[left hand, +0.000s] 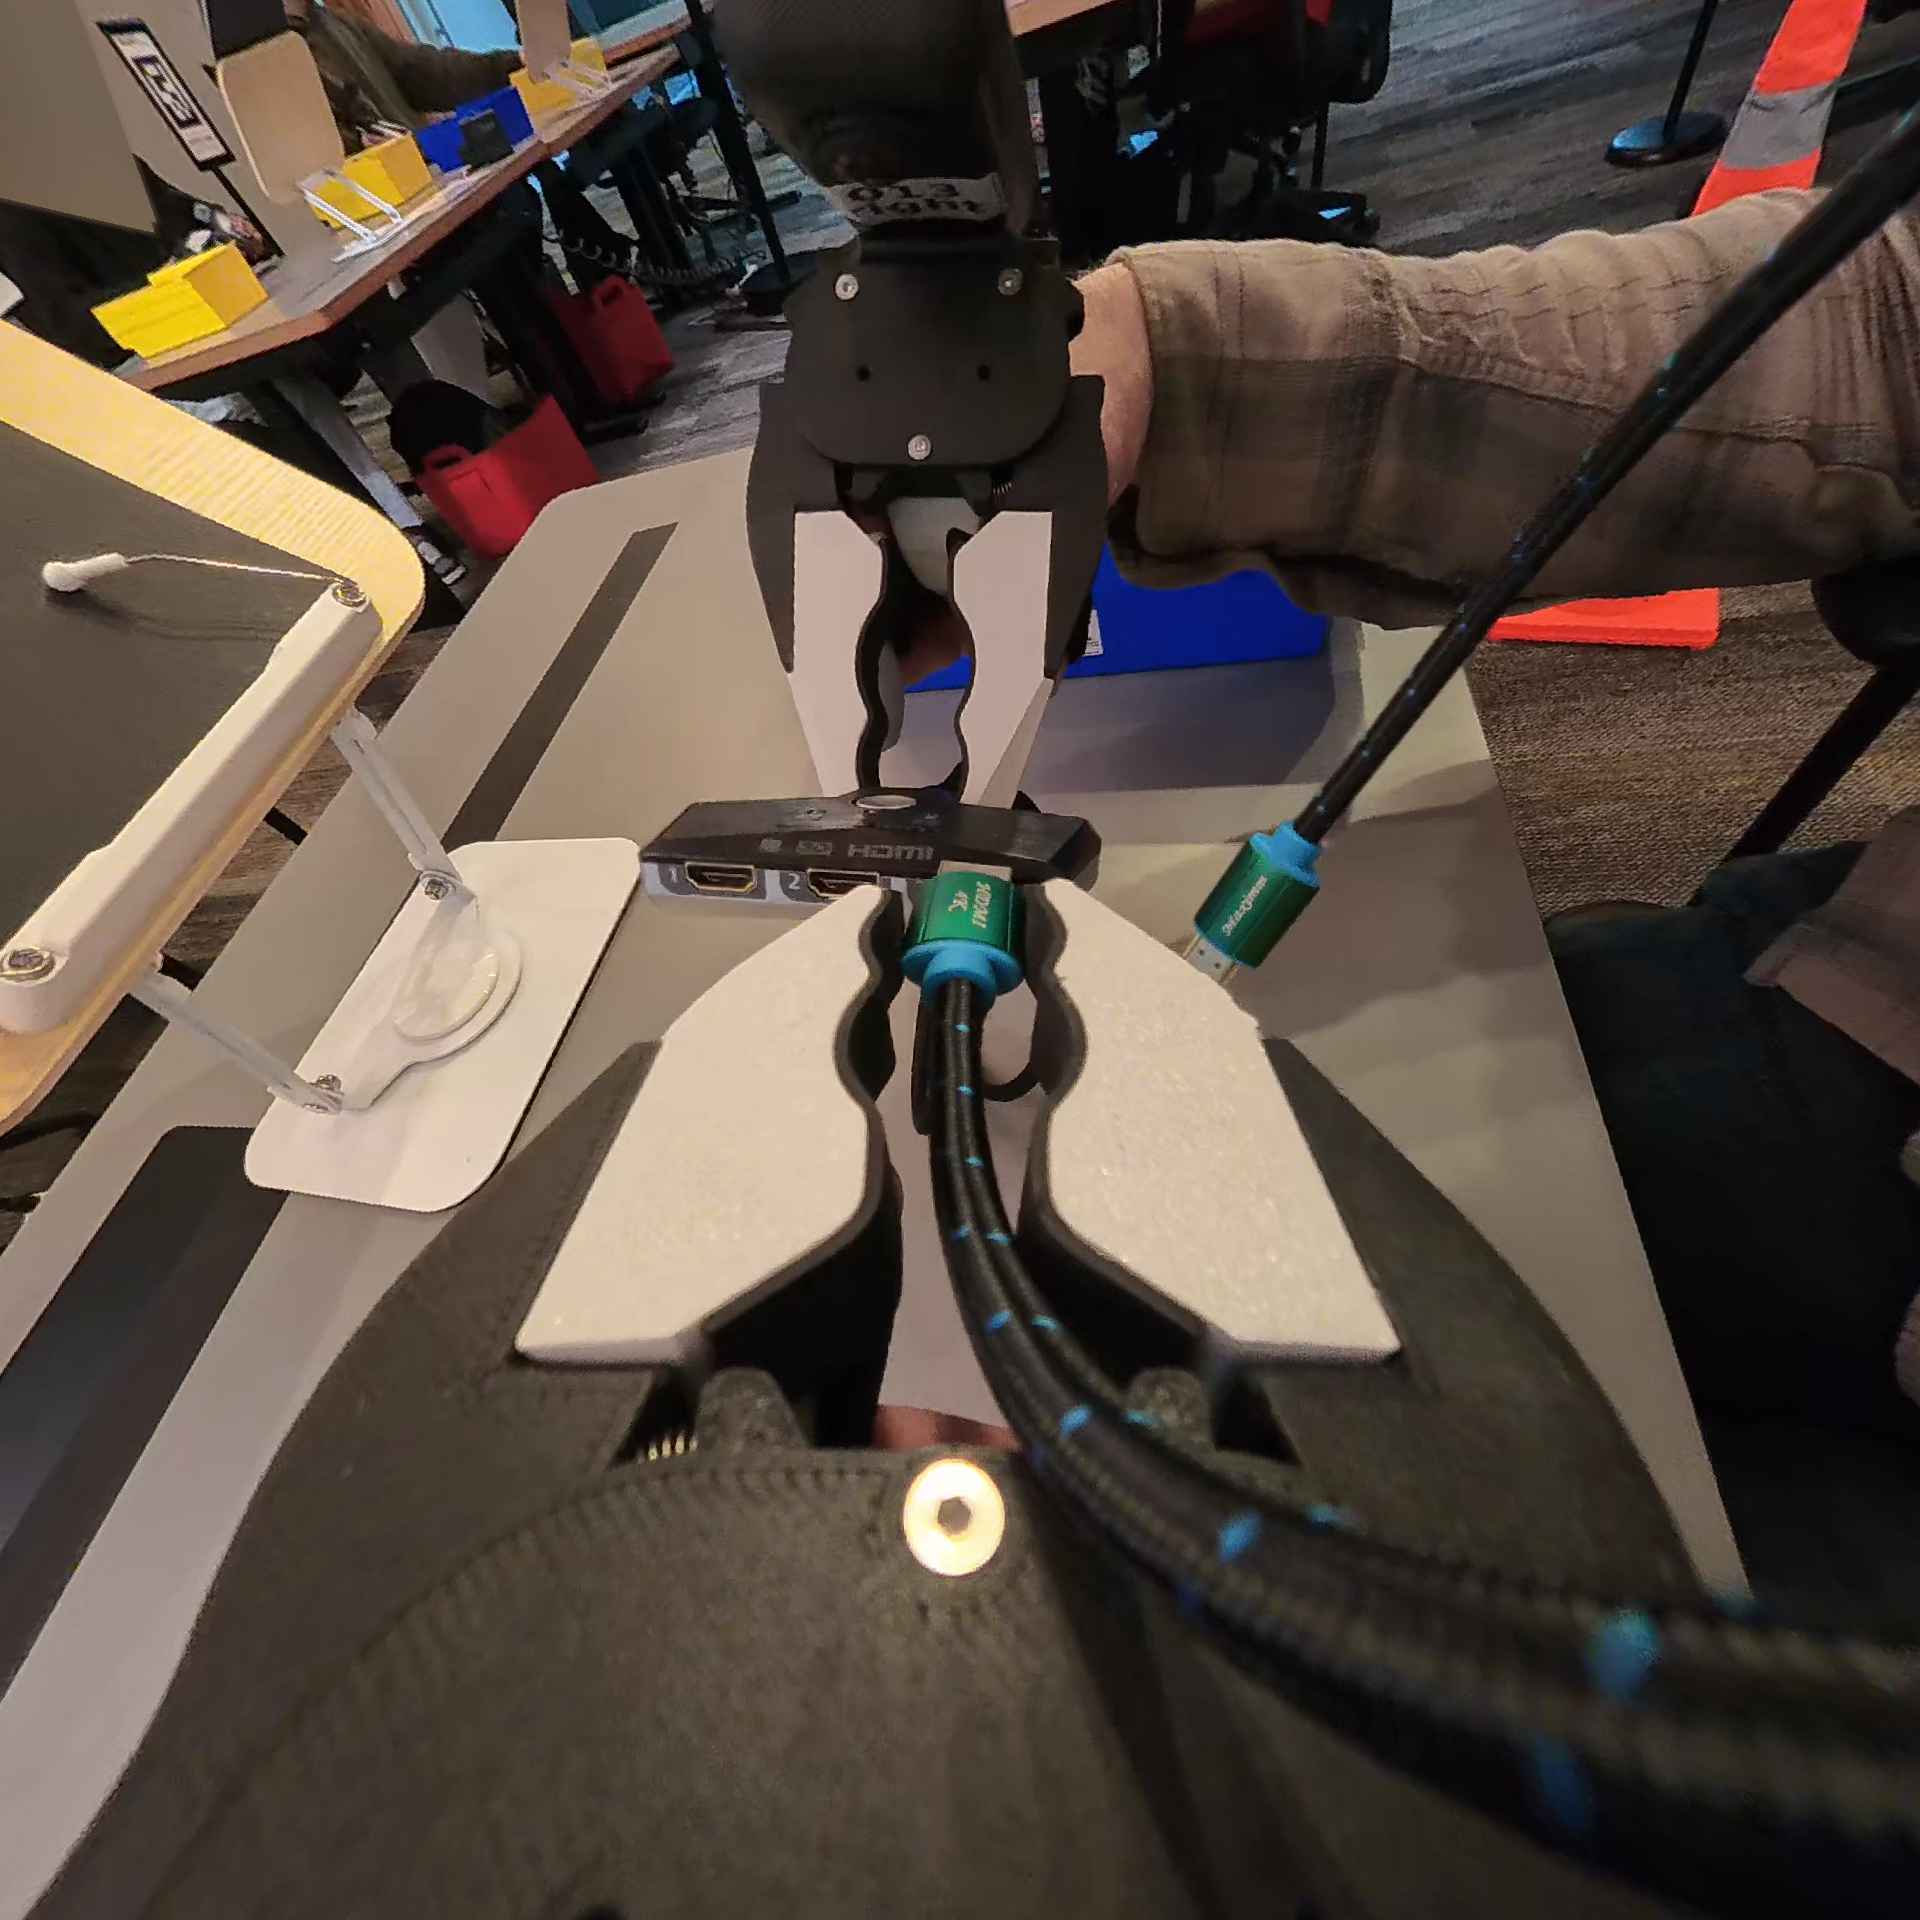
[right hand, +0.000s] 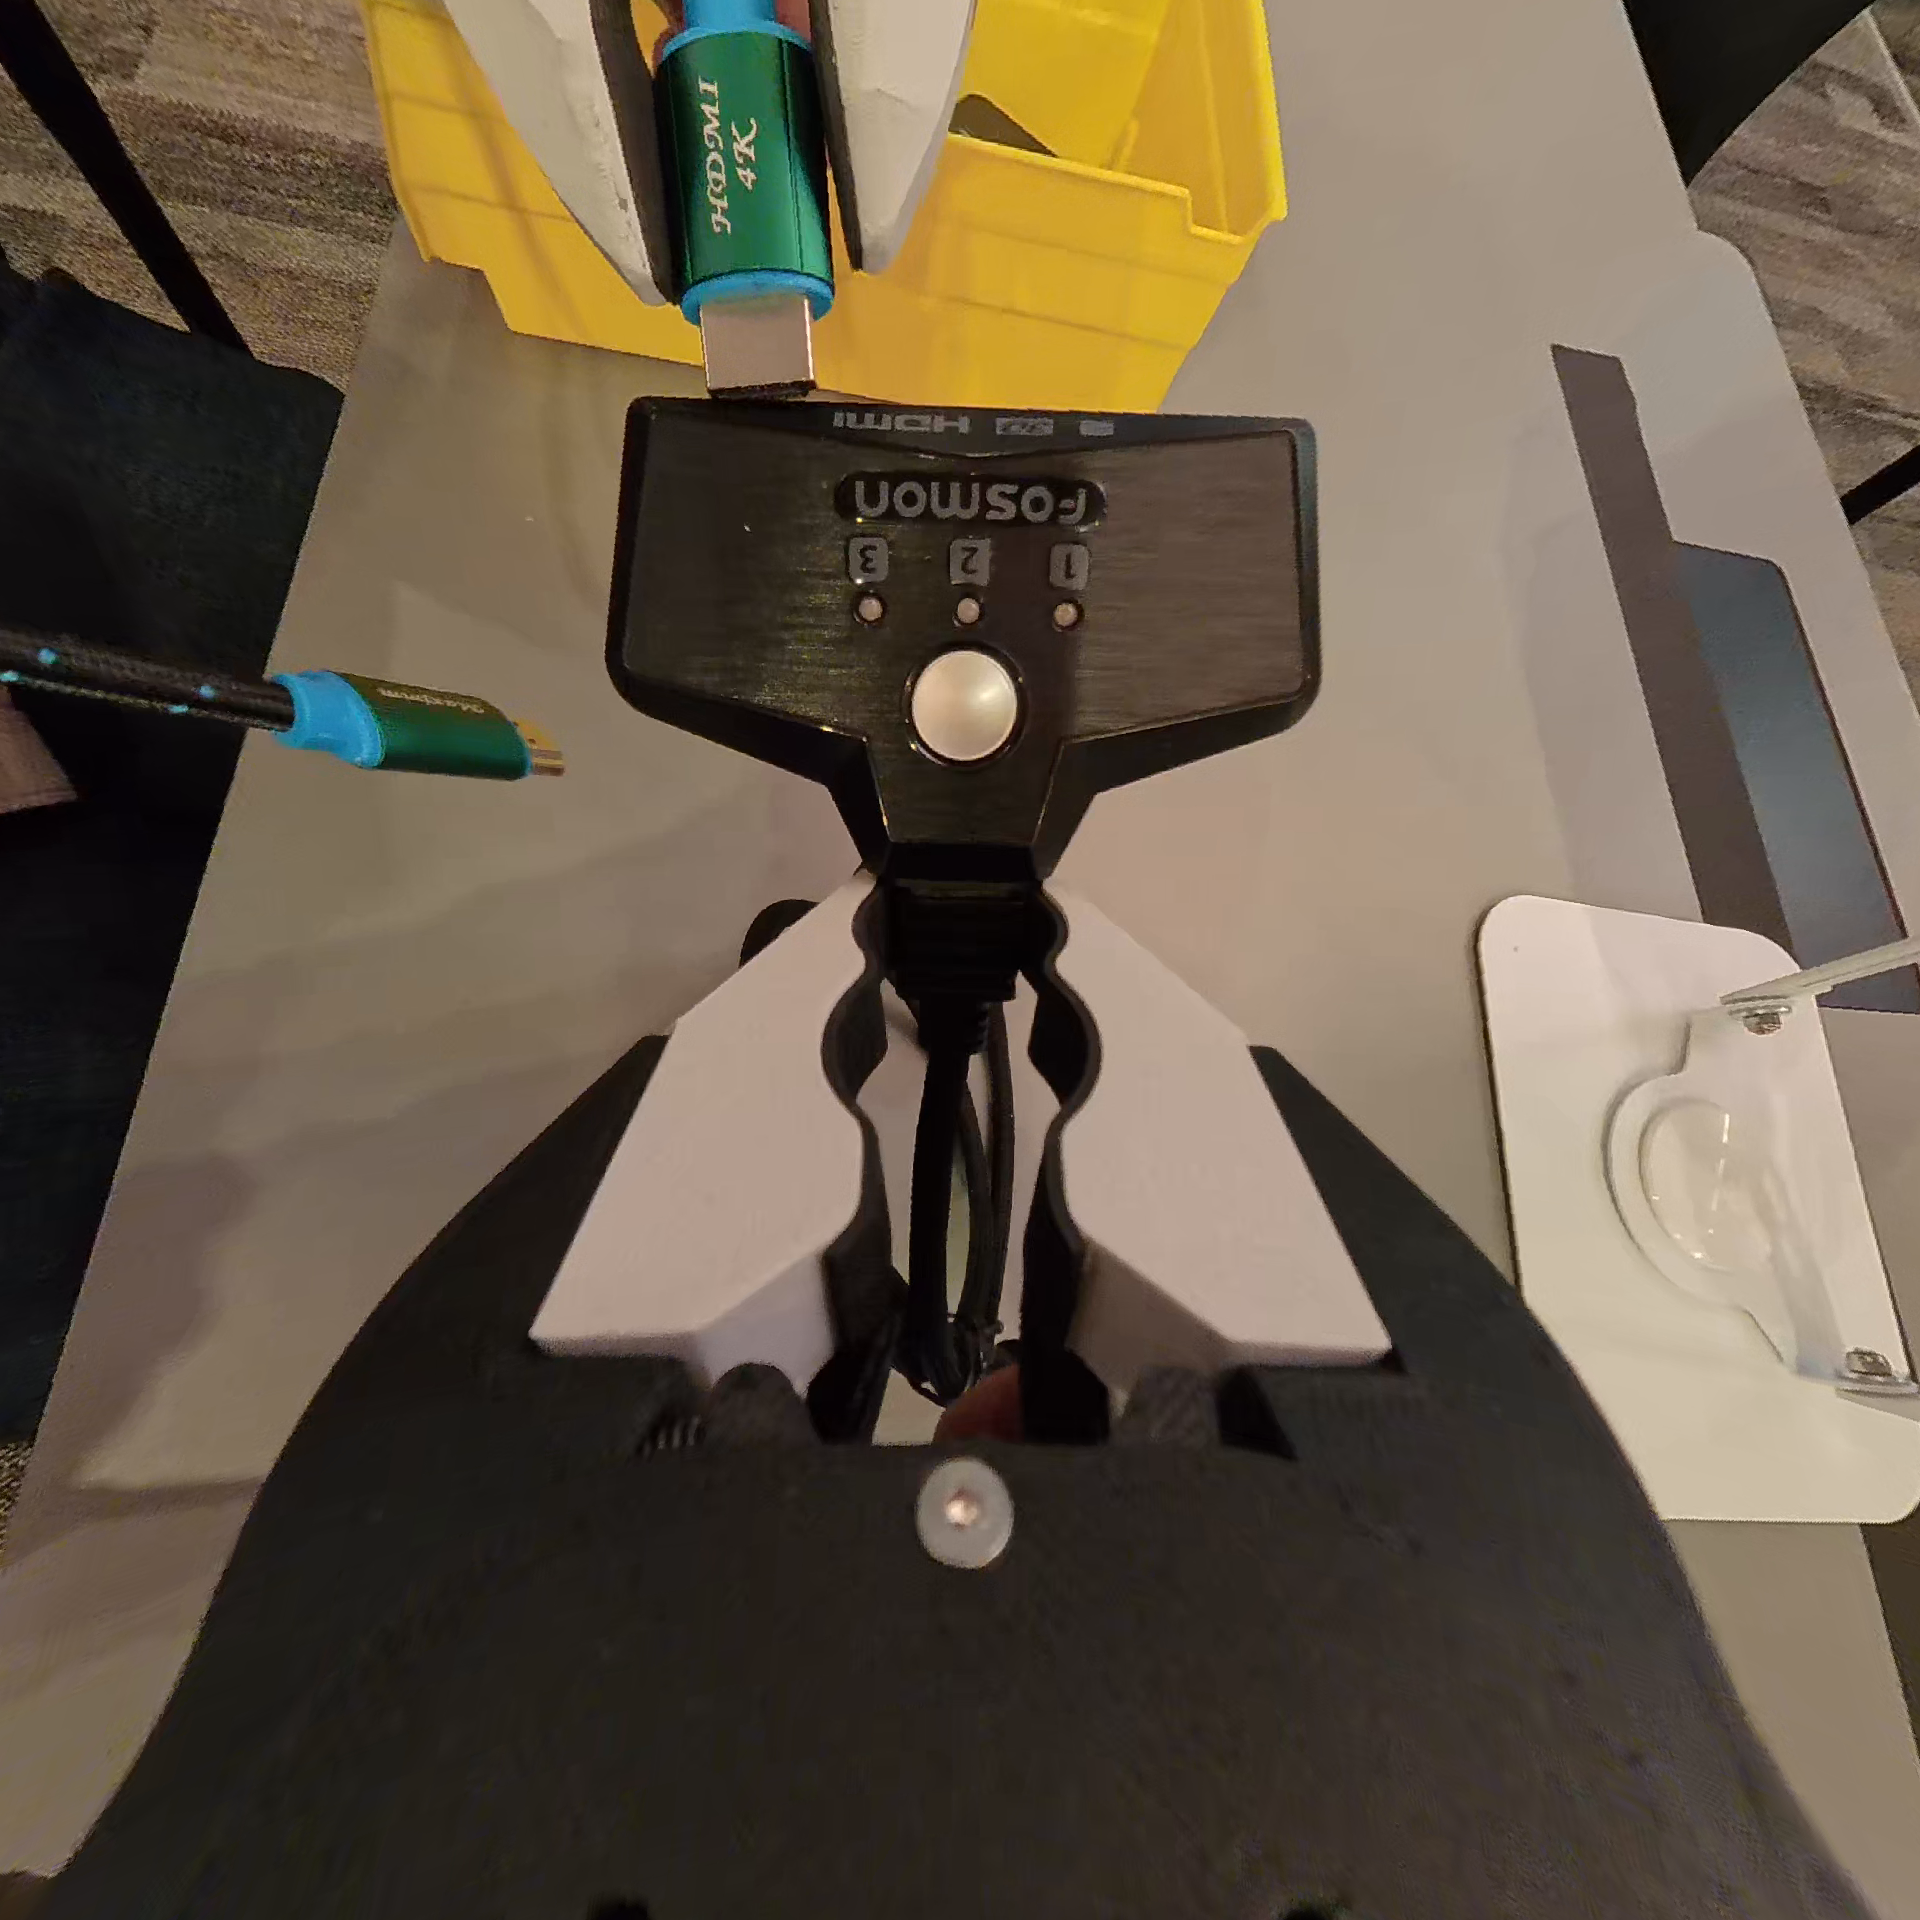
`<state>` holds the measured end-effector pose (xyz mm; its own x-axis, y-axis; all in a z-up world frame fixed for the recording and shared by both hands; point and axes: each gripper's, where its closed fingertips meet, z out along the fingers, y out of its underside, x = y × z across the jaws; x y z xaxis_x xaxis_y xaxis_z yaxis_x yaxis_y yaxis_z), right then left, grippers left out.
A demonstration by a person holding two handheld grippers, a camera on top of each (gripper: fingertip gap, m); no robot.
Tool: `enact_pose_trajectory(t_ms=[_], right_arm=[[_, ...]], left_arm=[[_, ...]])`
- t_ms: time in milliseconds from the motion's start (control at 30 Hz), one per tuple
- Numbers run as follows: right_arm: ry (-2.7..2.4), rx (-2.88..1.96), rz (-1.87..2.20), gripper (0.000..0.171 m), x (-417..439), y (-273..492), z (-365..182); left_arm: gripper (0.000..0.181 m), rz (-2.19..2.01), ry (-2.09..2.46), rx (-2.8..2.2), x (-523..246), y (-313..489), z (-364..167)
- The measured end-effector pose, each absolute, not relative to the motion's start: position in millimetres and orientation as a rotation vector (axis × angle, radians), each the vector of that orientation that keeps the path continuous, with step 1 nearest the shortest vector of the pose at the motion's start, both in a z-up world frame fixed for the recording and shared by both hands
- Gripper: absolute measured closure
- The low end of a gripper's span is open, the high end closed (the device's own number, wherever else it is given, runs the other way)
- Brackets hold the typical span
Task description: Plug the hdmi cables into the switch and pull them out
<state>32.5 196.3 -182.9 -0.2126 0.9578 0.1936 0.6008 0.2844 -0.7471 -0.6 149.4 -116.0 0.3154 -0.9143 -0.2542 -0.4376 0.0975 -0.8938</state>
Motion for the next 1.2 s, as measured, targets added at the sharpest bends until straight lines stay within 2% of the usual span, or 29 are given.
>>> enact_pose_trajectory(t_ms=[733, 1200], right_arm=[[-2.014, -1.462, 0.611, 0.151, 48.2, 191.7, -190.0], [-1.917, -1.484, 0.532, 0.151, 50.4, 207.3, -179.0]], left_arm=[[0.159, -0.492, 1.393, -1.535, 6.2, 141.4, -131.0], [0.159, -0.485, 1.284, -1.57, 2.5, 154.6, -126.2]])
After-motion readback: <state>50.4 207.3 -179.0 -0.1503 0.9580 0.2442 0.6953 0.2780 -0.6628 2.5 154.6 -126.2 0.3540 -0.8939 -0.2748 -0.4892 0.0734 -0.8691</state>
